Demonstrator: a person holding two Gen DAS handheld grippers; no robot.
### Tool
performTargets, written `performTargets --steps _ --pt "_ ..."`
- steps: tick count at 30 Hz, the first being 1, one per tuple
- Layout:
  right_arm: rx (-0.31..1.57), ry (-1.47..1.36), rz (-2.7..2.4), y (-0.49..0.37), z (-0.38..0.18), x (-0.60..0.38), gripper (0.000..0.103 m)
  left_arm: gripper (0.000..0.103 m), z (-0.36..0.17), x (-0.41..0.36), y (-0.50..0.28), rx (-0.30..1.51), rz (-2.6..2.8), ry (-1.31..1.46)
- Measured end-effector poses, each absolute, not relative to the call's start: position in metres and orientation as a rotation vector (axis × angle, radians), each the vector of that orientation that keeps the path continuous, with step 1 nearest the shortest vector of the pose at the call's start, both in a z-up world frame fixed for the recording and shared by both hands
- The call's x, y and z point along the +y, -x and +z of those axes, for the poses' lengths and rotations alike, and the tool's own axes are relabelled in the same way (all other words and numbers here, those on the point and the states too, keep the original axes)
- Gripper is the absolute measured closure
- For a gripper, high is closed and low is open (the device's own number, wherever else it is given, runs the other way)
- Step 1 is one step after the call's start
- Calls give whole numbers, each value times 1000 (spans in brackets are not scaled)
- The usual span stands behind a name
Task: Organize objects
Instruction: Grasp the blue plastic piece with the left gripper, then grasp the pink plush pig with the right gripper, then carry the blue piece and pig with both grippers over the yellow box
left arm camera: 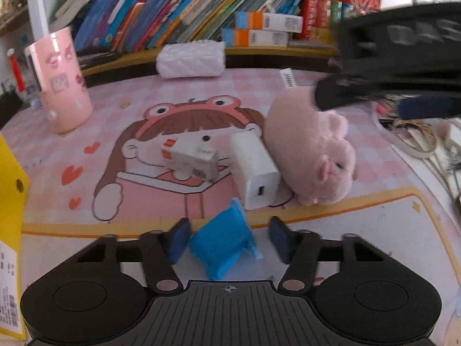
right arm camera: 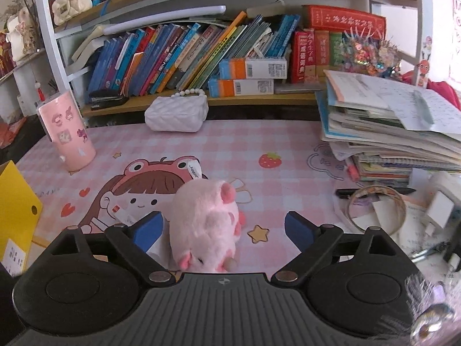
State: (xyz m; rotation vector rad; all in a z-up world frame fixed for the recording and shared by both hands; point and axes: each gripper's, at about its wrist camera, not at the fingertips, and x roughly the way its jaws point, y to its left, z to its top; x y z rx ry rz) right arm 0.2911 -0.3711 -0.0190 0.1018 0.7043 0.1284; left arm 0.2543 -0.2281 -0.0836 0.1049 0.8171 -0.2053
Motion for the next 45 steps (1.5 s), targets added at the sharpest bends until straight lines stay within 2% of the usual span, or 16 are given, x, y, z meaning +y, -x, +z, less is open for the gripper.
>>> performTargets --steps 1,4,12,16,17,18,21,23,34,45 --pt "710 -108 134 -295 -20 -370 11 61 -83 -228 -253 815 -220 -112" --pt "729 -122 145 -306 -25 -367 10 64 -80 -220 -249 837 -238 -100" --pt "794 -115 168 -338 -47 -355 10 65 -54 -174 -232 871 -138 48" --pt "860 -164 154 -351 -64 -355 14 66 -41 -152 -219 852 -87 107" --pt "876 -186 144 -353 -69 -357 19 66 -37 -148 -215 845 -79 116" --pt "901 -210 138 -354 -74 -359 28 66 -35 -144 -213 838 -73 124" --pt "910 -262 132 -352 -78 -363 39 66 -26 -136 -203 817 -64 136" --pt "904 -264 124 -348 -74 -364 42 67 -21 -133 -197 803 -64 139" --pt "723 -159 32 -269 -19 -373 42 67 -11 -120 -170 758 -107 170" --pt "803 -128 129 -182 -13 -317 42 68 -10 -82 -123 743 -102 185"
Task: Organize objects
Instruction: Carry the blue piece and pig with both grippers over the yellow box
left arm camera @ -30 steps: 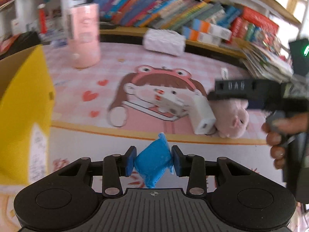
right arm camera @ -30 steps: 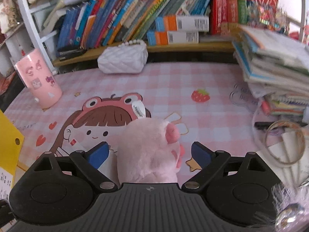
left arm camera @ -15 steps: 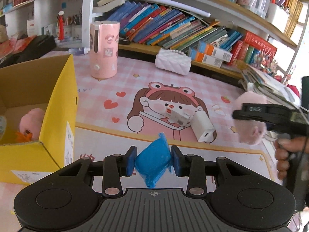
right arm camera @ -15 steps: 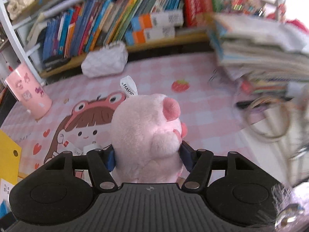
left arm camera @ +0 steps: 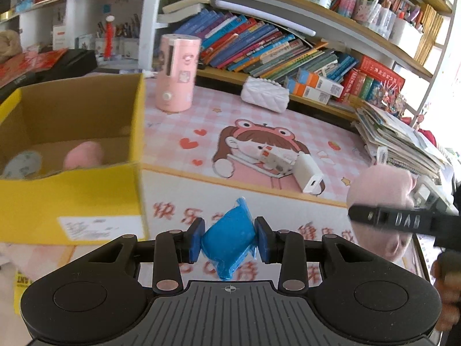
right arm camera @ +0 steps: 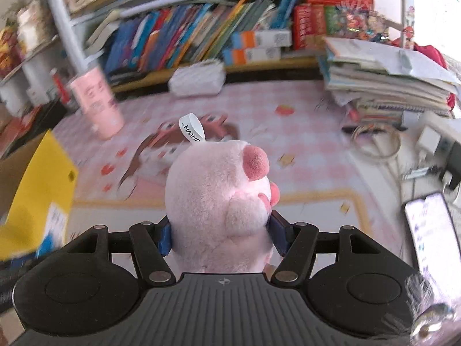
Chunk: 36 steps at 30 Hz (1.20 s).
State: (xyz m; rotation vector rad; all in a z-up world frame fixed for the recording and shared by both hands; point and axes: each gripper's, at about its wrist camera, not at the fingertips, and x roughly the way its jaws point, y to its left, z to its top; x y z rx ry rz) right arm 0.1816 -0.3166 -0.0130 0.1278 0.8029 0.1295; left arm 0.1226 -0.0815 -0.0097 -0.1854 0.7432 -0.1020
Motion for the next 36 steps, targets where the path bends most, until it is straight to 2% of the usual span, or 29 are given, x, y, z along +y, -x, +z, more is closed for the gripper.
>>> performTargets --steps 9,36 --pt "815 3 258 -125 -14 -241 42 68 -6 -27 -75 744 -53 200" --pt "842 28 333 -34 -14 -127 41 69 4 76 14 707 -16 198"
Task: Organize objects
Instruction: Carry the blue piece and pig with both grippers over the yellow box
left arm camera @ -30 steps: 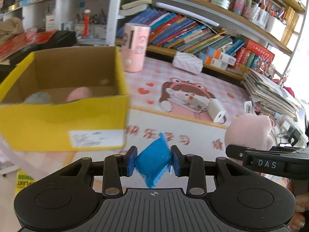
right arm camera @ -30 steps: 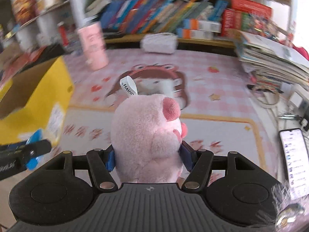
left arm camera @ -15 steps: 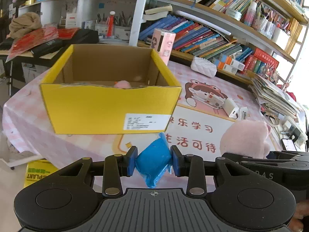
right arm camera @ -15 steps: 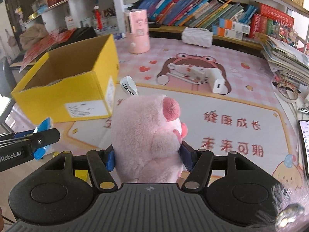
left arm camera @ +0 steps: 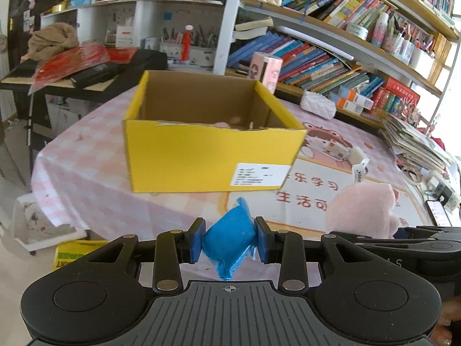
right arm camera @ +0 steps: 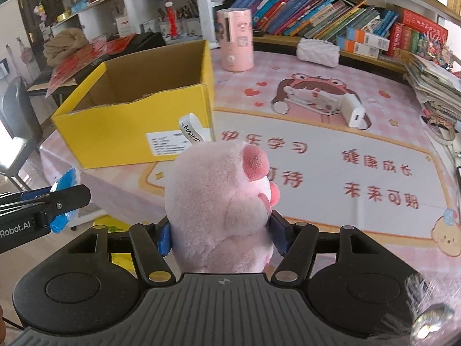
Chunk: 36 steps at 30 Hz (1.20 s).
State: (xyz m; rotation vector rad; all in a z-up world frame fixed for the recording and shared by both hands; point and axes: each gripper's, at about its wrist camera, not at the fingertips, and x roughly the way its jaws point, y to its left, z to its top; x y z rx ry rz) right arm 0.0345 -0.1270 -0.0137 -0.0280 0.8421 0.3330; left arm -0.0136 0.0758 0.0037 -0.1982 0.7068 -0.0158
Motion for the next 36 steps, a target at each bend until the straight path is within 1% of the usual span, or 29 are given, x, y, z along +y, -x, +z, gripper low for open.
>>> performTargets --steps 12,22,31,36 --pt "857 39 390 -19 -18 -82 41 69 3 112 33 705 29 206" --pt "862 75 400 -21 -19 -71 41 69 2 117 29 692 32 228" --pt "730 40 396 -51 9 -73 41 69 26 114 2 600 36 195" --pt "645 36 416 -80 33 -68 41 69 37 119 -28 560 61 194"
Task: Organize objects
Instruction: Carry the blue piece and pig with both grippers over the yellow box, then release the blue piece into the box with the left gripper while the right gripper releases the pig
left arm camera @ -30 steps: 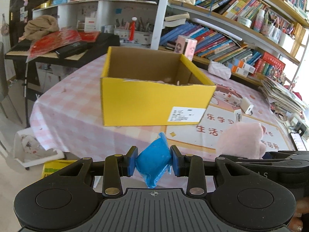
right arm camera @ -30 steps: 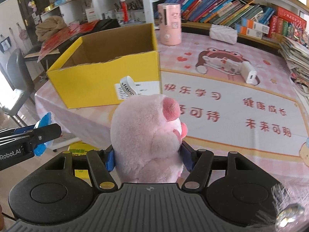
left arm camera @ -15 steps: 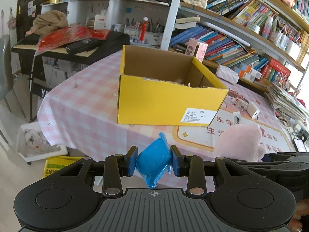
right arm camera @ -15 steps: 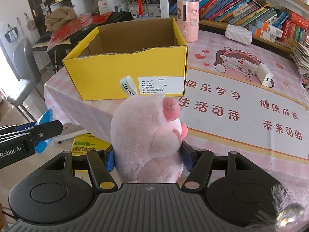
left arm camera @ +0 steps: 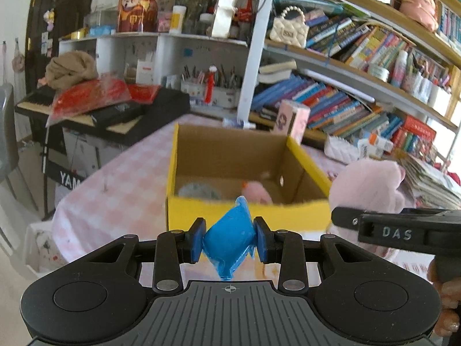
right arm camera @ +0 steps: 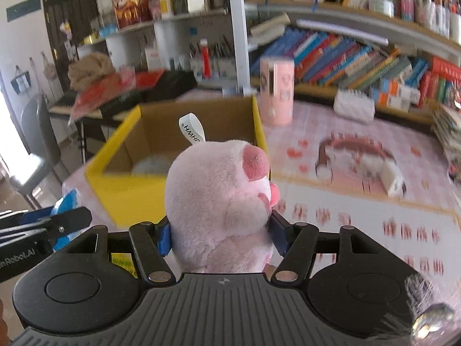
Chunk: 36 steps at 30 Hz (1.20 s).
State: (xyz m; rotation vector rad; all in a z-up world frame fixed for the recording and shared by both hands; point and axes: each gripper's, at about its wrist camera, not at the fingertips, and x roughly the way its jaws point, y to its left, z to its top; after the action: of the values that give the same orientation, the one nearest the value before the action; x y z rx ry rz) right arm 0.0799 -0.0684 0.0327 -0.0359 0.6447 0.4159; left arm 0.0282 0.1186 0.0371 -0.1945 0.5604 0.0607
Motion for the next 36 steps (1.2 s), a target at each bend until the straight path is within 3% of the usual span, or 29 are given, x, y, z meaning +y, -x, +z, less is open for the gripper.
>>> performTargets --steps 15,36 --pt "541 74 481 -180 56 -45 41 69 20 110 -124 587 120 136" --pt "704 209 611 -246 3 1 41 69 -23 97 -174 759 155 67"
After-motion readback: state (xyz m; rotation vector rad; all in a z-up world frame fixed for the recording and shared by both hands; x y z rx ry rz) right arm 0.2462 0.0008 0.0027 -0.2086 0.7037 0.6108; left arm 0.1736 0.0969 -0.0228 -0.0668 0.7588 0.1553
